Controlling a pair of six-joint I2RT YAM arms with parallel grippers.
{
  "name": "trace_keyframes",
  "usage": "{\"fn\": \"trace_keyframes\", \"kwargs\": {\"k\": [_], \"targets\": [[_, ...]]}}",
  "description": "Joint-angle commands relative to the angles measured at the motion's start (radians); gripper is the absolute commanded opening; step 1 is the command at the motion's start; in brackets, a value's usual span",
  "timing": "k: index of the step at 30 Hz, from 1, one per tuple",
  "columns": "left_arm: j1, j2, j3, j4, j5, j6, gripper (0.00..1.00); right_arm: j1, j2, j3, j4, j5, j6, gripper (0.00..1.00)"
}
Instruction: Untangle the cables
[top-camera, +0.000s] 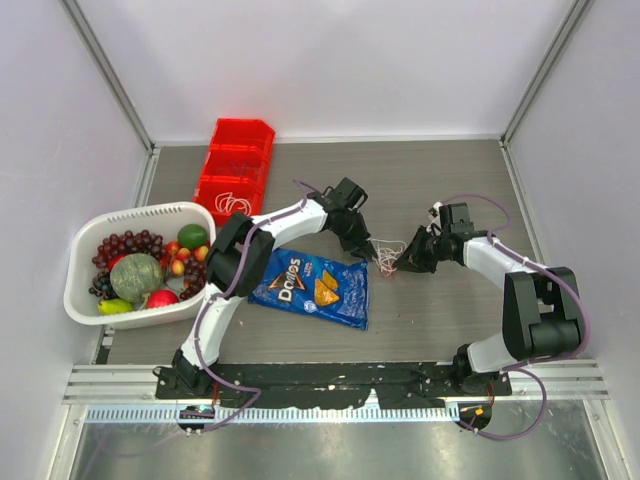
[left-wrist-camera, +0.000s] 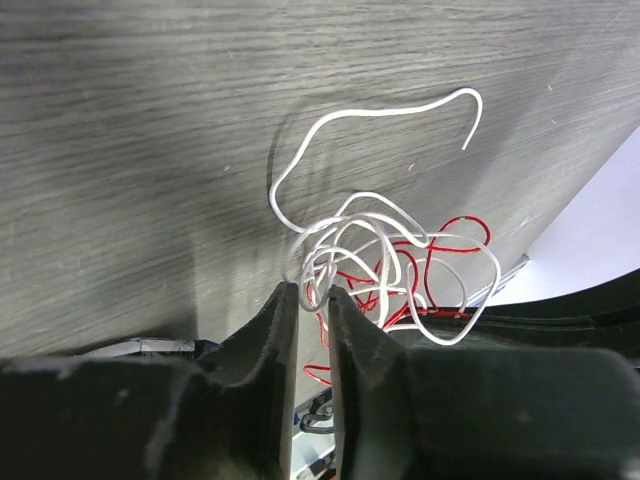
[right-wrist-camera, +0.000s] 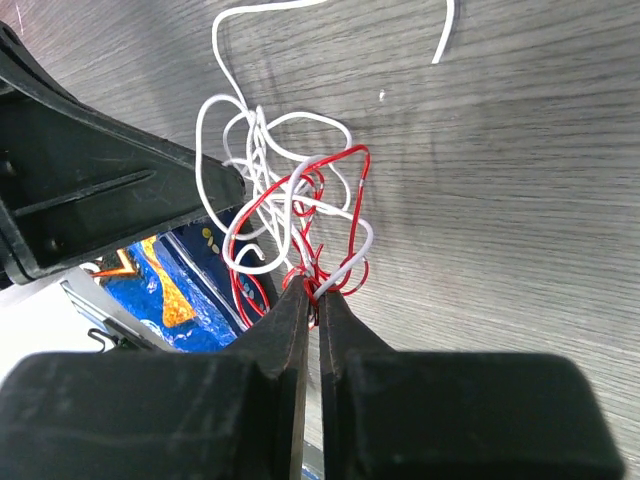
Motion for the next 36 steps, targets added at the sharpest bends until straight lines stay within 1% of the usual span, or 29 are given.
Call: {"fn": "trace_keyframes", "kwargs": {"k": [1,2,3,5,10,17,21,24,26,28,29,30,31,36], "targets": [[0.005,-0.01,0.056,0.008,-0.008,0.04,0.09,0.002,-0.045,0.018,0.005,-0.012,-0.001,0.04],[0.005,-0.021,0.064,0.009,-0.017,0.06,0.03,0.0,-0.045,0.015,0.003,-0.007,0.002,0.05],[0.005,-0.035,0.068,0.009,-0.028,0.08,0.0,0.003,-0.048,0.015,0.003,-0.003,0.0,0.05],[0.005,-0.087,0.067,0.02,-0.068,0.132,0.0,0.002,-0.05,0.021,-0.016,0.025,-0.004,0.08],[0.005,-0.28,0.042,0.021,-0.152,0.258,0.0,0.0,-0.043,0.043,-0.081,0.127,-0.023,0.08],[0.005,-0.504,-0.019,0.017,-0.177,0.382,0.0,-0.001,-0.031,0.104,-0.187,0.331,-0.064,0.09],[0.007,-0.608,0.001,0.005,-0.192,0.46,0.0,-0.001,-0.03,0.121,-0.214,0.411,-0.076,0.09],[0.009,-0.668,0.033,0.005,-0.197,0.531,0.0,-0.001,-0.02,0.121,-0.231,0.453,-0.073,0.12],[0.013,-0.705,0.05,0.015,-0.215,0.563,0.0,-0.003,-0.011,0.124,-0.248,0.467,-0.075,0.17],[0.016,-0.728,0.055,0.031,-0.224,0.562,0.0,-0.001,-0.019,0.121,-0.253,0.454,-0.081,0.24],[0.018,-0.733,0.056,0.029,-0.226,0.549,0.0,-0.003,-0.037,0.121,-0.254,0.447,-0.082,0.32],[0.022,-0.731,0.058,0.022,-0.226,0.528,0.0,-0.003,-0.045,0.121,-0.262,0.434,-0.084,0.35],[0.024,-0.73,0.05,0.018,-0.22,0.505,0.0,-0.003,-0.071,0.124,-0.266,0.431,-0.084,0.4],[0.028,-0.716,-0.036,0.061,-0.152,0.398,0.01,-0.001,-0.137,0.199,-0.329,0.447,-0.098,0.54]]}}
